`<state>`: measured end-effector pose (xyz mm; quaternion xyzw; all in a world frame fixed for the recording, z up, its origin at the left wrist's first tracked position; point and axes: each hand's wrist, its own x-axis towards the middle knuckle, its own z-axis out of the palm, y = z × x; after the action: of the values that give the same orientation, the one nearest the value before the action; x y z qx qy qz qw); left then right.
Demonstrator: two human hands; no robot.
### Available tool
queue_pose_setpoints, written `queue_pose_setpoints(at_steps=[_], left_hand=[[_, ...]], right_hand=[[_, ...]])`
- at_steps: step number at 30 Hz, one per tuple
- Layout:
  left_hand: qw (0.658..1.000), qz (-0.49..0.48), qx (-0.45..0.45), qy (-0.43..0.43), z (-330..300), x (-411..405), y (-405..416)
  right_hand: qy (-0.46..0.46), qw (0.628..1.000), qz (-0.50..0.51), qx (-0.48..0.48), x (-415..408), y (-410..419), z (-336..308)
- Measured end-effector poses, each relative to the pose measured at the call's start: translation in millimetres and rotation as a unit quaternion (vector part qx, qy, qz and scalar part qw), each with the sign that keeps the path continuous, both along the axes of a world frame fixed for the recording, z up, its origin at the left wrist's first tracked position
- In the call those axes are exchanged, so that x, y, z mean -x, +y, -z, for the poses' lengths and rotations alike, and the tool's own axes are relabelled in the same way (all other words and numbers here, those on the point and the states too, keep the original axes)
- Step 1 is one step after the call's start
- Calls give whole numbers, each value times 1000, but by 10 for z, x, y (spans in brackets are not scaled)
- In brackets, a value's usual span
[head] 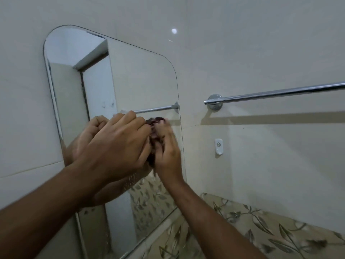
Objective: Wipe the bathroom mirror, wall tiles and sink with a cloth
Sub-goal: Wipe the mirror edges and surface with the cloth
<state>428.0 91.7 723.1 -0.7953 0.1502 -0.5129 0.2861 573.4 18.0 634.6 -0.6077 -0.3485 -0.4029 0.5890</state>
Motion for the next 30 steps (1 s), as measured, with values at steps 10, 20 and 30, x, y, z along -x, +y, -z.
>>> queue_pose_setpoints(at_steps=[10, 20, 30], left_hand=[[999, -32, 16, 24, 77, -88, -5], [994, -52, -5, 101, 321, -211, -4], [987, -60, -21, 145, 463, -276, 97]], right_hand=[[125, 990, 13, -66, -40, -40, 240], [163, 984, -2, -75, 102, 27, 719], [130, 991, -19, -28, 241, 71, 1218]])
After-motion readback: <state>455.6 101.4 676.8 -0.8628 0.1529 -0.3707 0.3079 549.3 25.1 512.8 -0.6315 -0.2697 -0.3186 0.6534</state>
